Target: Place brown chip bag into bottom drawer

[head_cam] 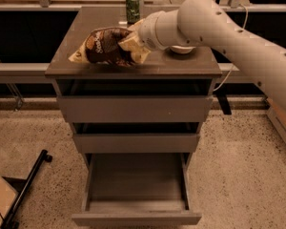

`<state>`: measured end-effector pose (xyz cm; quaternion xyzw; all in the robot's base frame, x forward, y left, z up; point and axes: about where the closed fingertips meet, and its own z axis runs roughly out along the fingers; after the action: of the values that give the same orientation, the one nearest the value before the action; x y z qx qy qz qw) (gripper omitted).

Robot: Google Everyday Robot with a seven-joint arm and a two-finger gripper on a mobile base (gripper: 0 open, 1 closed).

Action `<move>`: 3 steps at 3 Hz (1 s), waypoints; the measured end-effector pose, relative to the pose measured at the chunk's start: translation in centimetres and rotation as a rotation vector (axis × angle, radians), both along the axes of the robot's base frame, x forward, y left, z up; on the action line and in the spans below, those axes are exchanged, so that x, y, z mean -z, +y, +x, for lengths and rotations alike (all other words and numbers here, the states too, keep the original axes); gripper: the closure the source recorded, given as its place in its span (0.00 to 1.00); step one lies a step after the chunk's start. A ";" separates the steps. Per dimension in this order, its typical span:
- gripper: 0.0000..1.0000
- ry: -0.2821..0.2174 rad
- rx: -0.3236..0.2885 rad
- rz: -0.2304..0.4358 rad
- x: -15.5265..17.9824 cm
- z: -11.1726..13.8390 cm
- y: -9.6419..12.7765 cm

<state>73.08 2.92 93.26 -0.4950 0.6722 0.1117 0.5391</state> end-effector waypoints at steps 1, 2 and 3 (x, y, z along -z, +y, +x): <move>1.00 -0.008 -0.041 -0.071 -1.6 -4.7 -2.9; 1.00 -0.006 -0.136 -0.156 -1.4 -10.0 -5.9; 1.00 0.056 -0.234 -0.222 0.8 -14.2 -8.2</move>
Offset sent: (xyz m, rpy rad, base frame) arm -0.1712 -0.1088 0.0100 -0.2846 -0.0108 0.2709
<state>58.92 -5.32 92.41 -0.6233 0.6330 0.1125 0.4452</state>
